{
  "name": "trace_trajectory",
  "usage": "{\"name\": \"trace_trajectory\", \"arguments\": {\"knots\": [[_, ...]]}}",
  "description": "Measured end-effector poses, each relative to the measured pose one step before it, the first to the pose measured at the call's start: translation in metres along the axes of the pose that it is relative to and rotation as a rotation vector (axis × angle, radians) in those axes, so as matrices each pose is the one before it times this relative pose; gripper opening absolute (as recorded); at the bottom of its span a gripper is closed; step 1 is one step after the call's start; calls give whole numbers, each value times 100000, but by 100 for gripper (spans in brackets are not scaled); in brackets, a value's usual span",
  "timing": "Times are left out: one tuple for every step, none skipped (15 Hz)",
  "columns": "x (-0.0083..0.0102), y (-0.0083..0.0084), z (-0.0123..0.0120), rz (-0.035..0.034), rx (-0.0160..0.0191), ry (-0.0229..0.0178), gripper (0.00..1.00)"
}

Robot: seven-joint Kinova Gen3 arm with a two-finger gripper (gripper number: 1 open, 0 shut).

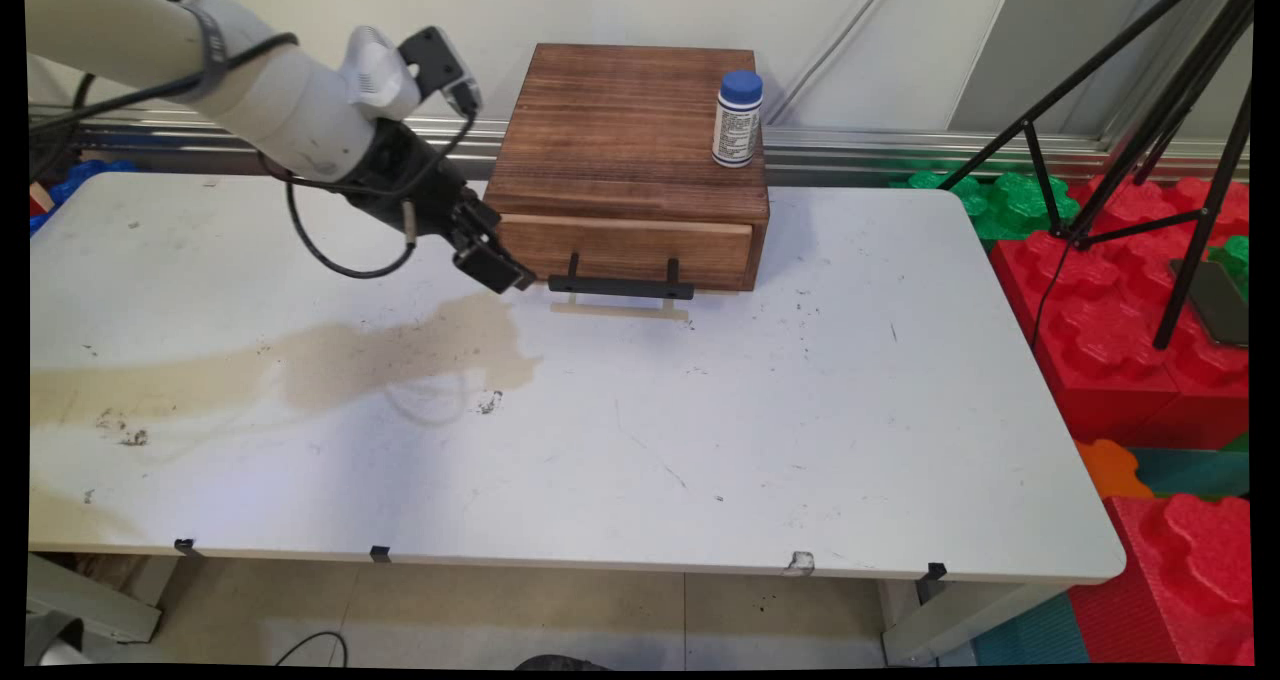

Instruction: Open the drawer

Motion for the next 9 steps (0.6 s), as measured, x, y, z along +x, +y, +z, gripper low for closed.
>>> {"name": "trace_trajectory", "arguments": {"knots": [[185,140,268,15,218,137,100],[318,243,446,245,191,307,100],[226,194,395,208,58,147,100],[255,179,444,481,136,153,100],[193,140,382,427,88,42,100],[273,168,596,510,268,-69,100],[150,96,413,274,235,-169,100],[241,121,674,475,292,-205,100],[137,56,450,247,187,-182,100]]}}
